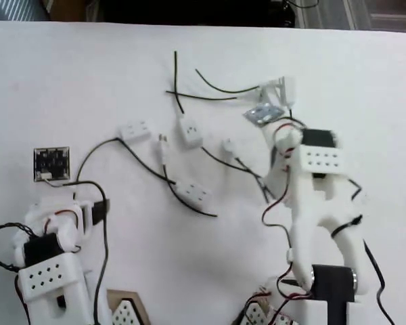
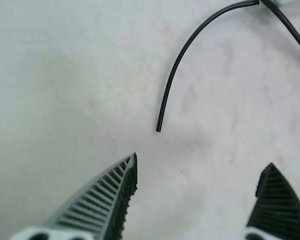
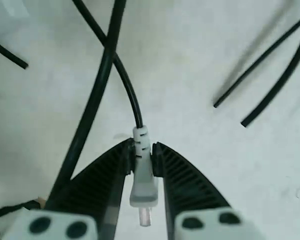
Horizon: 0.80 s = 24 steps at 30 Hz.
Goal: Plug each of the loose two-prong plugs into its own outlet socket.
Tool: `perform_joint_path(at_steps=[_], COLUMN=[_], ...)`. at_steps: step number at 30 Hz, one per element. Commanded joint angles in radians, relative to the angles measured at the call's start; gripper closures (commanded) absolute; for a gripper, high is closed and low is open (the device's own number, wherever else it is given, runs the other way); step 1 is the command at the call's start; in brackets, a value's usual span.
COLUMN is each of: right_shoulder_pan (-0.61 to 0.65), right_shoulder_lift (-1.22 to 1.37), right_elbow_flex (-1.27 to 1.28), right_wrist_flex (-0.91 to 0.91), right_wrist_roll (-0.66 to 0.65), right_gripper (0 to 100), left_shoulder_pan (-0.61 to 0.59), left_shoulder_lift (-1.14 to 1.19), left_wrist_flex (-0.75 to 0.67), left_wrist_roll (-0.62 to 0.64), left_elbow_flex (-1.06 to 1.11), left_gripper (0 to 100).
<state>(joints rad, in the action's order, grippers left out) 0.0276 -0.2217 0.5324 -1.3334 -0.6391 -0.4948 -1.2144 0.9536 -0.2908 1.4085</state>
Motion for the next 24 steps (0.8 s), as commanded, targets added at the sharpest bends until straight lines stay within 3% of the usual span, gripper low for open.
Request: perform_joint_path(at_steps=[1,9,16,24], right_shoulder_pan=[0.099,0.239,0.263,0.28], right_shoulder_lift=[-0.028,0.008,0.186,0.24], right_elbow_flex=[0.083,0.147,0.094,0.002], right_wrist_flex=[0.124,0.196,0.191,0.018], right_wrist_roll=[0.12,0.216,0.25,0.264], right_gripper=[98.1,98.1,98.1,90.0], left_shoulder_pan=[-0.005,-0.005,-0.005,-0.005], left_shoulder_lift=[-0.019,-0.019,-0.019,-0.019], left_wrist_flex=[-0.02,-0.02,-0.018,-0.018], left_wrist_roll=[-0.003,-0.003,-0.032,-0.034], left_elbow_flex=[-0.006,-0.006,-0.005,-0.005], left_gripper=[63,63,63,63])
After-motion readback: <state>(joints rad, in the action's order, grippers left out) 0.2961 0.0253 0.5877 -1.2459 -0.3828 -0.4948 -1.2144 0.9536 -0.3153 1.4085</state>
